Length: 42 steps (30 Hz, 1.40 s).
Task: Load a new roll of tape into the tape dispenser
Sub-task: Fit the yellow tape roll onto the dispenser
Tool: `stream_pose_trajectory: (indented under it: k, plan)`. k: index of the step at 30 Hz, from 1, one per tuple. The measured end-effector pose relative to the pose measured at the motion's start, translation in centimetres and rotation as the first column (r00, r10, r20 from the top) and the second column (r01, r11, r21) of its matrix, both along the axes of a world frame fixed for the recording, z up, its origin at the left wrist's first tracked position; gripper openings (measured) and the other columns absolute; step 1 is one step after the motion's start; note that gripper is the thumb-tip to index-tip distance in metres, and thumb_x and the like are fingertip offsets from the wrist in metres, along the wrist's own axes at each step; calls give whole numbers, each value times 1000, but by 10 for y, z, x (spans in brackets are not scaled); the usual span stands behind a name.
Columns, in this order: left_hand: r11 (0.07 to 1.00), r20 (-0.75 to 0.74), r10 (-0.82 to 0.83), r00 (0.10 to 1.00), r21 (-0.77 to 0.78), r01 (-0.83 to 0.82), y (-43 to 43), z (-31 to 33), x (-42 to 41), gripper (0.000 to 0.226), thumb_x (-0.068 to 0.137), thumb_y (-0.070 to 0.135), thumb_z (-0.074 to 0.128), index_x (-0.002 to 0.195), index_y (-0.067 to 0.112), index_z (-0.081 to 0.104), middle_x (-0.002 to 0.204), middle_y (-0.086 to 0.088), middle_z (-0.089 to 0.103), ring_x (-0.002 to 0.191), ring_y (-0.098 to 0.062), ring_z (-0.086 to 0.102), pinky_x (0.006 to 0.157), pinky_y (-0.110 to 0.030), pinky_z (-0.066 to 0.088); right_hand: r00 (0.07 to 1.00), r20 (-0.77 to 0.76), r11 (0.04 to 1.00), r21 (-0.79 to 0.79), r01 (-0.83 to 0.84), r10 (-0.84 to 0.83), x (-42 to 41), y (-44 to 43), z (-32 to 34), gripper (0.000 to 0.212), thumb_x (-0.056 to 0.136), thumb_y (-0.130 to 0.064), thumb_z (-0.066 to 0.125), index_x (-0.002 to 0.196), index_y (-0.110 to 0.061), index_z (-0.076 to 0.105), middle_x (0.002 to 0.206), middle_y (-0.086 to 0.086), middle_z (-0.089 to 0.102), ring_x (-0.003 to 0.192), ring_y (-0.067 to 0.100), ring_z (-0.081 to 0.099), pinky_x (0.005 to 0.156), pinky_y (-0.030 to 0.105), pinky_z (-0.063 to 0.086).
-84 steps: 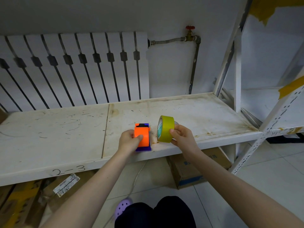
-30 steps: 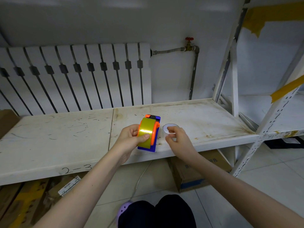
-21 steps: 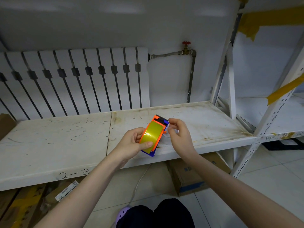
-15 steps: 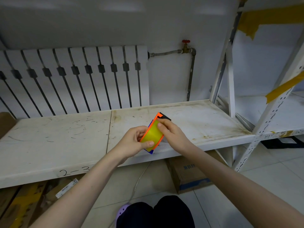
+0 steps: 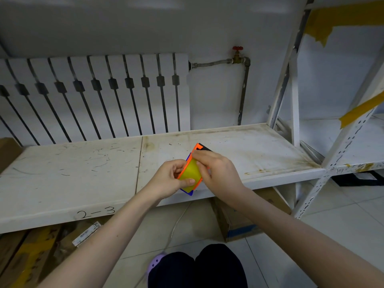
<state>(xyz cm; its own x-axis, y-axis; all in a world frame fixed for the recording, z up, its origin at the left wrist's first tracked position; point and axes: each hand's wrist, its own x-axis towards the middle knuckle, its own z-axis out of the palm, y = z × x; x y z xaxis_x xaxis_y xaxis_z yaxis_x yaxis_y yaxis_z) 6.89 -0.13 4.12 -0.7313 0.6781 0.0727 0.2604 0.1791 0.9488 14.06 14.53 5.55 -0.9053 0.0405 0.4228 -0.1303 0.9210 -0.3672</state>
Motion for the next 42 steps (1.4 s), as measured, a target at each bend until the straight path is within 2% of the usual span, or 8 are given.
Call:
stream_pose_trajectory:
  k: [5, 9, 15, 19, 25, 33, 37, 42]
  plan:
    - [999, 49, 29, 998, 41, -31, 1, -8, -3, 19, 76, -3, 69, 92, 6, 63, 87, -8, 69, 80, -18, 65, 72, -29, 53, 979, -175, 994, 39, -101, 106, 13, -13, -7, 30, 80, 3, 64, 110, 2, 66, 120, 20, 64, 111, 34, 62, 92, 45, 51]
    - [994, 95, 50, 994, 97, -59, -2, -12, -6, 26, 75, -10, 66, 90, 11, 65, 78, 0, 71, 73, -12, 67, 66, -22, 52, 934, -256, 968, 100, -229, 248, 16, -13, -18, 26, 72, 7, 65, 93, -7, 73, 101, 11, 74, 99, 28, 69, 79, 41, 57]
    - [990, 115, 17, 993, 134, -33, -15, -10, -10, 31, 77, 4, 69, 108, 9, 63, 98, -7, 72, 91, -19, 69, 83, -34, 56, 967, -254, 943, -324, -75, -10, 3, 4, -26, 26, 86, -11, 60, 112, -13, 60, 109, 3, 65, 100, 11, 58, 79, 28, 53]
    - [991, 105, -38, 994, 131, 24, -20, -8, -9, 35, 69, 12, 73, 104, 12, 64, 96, -6, 72, 91, -19, 68, 81, -33, 56, 989, 89, 603, -798, 1, 116, -4, 10, -26, 35, 92, -28, 53, 125, -18, 46, 117, -7, 54, 110, 9, 53, 74, 11, 47]
    - [990, 115, -104, 988, 107, 91, -21, -8, -6, 39, 68, 11, 77, 105, 12, 63, 96, -5, 71, 92, -18, 68, 82, -36, 56, 950, 104, 442, -896, -40, 295, -7, 9, -30, 43, 83, -23, 66, 119, -26, 43, 119, -3, 56, 101, 9, 60, 68, 15, 53]
    - [978, 306, 178, 935, 48, -202, -4, 3, -7, 34, 56, 17, 53, 87, 3, 55, 89, -15, 47, 85, -28, 45, 71, -34, 38, 969, -107, 885, -394, -249, 225, -7, 4, -53, 87, 57, -39, 83, 128, -32, 33, 131, -9, 43, 121, 9, 44, 91, 21, 49]
    - [949, 405, 299, 864, -28, -315, 4, 4, -7, 14, 70, 21, 52, 78, 10, 49, 85, -12, 46, 85, -25, 41, 79, -37, 34, 963, -159, 968, -95, -234, 217, -13, 6, -55, 90, 57, -45, 80, 132, -29, 33, 138, -3, 44, 125, 1, 34, 94, 9, 29]
    - [937, 412, 327, 851, -27, -347, 10, 4, -7, 9, 72, 18, 47, 76, 10, 46, 88, -12, 43, 85, -26, 40, 78, -38, 35, 955, -206, 977, 26, -212, 213, -17, 10, -56, 88, 58, -42, 81, 132, -26, 35, 139, 1, 46, 129, 13, 38, 97, 15, 30]
